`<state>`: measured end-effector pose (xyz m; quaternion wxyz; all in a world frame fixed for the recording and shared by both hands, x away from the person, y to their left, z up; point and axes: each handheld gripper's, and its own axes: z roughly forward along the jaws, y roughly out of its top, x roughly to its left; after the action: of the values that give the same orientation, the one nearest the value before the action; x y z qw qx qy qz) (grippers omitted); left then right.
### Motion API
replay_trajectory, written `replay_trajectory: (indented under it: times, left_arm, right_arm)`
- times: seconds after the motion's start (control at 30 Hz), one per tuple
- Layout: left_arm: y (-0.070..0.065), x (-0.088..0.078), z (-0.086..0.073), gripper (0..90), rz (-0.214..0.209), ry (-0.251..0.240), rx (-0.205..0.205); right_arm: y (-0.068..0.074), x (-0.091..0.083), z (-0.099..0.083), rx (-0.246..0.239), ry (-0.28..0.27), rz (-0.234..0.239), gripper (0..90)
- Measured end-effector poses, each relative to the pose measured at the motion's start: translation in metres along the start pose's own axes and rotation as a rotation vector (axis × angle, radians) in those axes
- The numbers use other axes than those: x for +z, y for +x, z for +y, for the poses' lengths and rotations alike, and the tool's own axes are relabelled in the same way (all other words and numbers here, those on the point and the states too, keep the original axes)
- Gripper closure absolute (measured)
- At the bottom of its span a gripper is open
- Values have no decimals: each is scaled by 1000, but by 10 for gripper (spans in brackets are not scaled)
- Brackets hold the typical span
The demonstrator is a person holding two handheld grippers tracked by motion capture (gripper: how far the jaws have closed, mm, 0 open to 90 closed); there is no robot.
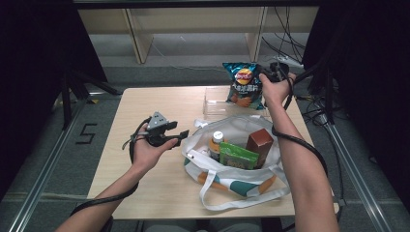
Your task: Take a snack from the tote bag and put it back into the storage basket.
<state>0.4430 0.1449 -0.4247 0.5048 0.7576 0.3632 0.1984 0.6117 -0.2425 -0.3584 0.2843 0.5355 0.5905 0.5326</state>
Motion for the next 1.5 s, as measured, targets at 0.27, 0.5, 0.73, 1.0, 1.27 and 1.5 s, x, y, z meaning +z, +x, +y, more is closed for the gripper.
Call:
replay_trajectory:
  times: [0.27, 0.5, 0.73, 1.0, 1.27, 1.5]
  left_arm:
    - [0, 0, 0, 390, -1, 1, 1]
    - [0, 0, 0, 389, 1, -1, 1]
    - [0, 0, 0, 389, -1, 1, 4]
    - [0, 0, 0, 389, -1, 2, 5]
    - [1, 0, -1, 389, -6, -1, 3]
    - [1, 0, -1, 389, 0, 1, 8]
  right_arm:
    - [-2, 3, -3, 20, -9, 2, 900]
    - [-4, 4, -5, 43, 0, 3, 900]
    - [-9, 7, -7, 51, -5, -11, 900]
    - [-11, 8, -7, 46, -4, -18, 900]
    - [-15, 8, -7, 2, 1, -34, 900]
    - [-19, 7, -10, 6, 12, -62, 898]
